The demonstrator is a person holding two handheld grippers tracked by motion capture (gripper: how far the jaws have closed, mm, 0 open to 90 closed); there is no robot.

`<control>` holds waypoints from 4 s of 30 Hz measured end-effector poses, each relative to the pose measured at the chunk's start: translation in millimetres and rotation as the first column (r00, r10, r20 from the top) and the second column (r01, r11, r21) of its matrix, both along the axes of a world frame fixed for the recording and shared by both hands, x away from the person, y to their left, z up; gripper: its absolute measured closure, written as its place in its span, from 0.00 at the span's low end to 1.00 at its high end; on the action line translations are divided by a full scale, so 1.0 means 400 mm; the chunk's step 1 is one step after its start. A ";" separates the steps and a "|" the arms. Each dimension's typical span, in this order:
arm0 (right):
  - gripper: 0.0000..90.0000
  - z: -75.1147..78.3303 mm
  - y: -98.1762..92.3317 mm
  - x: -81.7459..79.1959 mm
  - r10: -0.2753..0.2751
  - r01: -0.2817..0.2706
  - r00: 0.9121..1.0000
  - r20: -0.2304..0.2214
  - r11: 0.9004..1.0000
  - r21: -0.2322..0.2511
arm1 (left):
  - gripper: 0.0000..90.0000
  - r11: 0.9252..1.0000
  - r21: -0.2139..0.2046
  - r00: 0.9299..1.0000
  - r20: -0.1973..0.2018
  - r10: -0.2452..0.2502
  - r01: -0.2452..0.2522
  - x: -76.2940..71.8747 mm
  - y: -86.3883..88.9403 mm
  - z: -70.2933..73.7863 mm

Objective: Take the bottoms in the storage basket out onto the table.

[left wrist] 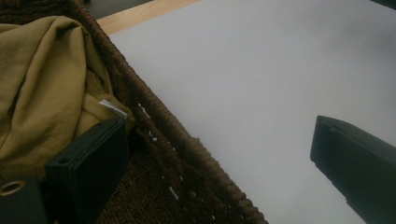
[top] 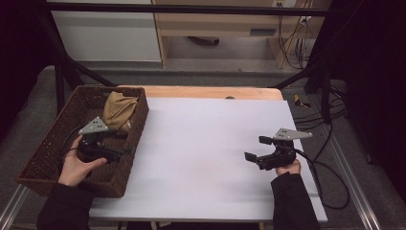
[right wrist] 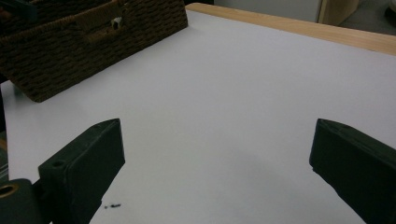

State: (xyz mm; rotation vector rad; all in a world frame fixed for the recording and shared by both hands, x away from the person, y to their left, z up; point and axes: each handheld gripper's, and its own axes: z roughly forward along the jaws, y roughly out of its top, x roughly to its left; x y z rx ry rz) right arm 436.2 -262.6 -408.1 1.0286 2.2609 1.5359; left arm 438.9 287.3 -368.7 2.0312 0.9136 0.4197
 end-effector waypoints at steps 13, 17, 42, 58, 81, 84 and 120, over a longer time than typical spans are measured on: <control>0.04 0.000 0.000 0.001 0.000 0.000 1.000 0.001 1.000 -0.002 | 0.04 0.998 0.008 0.998 0.000 0.058 -0.058 0.005 0.034 0.003; 0.04 -0.002 0.002 0.002 0.000 0.000 1.000 -0.004 1.000 -0.003 | 0.04 0.997 0.010 0.997 -0.004 0.076 -0.076 0.010 0.045 0.004; 0.04 -0.004 0.004 0.002 0.002 -0.002 1.000 -0.004 1.000 -0.011 | 0.04 0.995 0.004 0.995 0.004 0.096 -0.096 0.025 0.072 0.035; 0.04 -0.004 0.003 0.002 0.001 -0.001 1.000 -0.004 1.000 -0.013 | 0.04 0.995 0.028 0.996 -0.002 0.093 -0.092 0.051 0.064 0.062; 0.04 -0.004 0.004 0.002 0.000 0.000 1.000 -0.003 1.000 -0.012 | 0.04 0.994 0.072 0.996 0.018 0.085 -0.086 0.061 0.033 0.145; 0.04 -0.004 0.004 0.002 0.000 0.000 1.000 -0.004 1.000 -0.010 | 0.04 0.993 0.071 0.996 0.018 0.092 -0.093 0.072 0.028 0.147; 0.04 -0.005 0.005 0.003 -0.001 0.001 1.000 -0.007 1.000 -0.018 | 0.05 0.966 0.153 0.976 -0.032 0.215 -0.208 0.205 0.038 0.076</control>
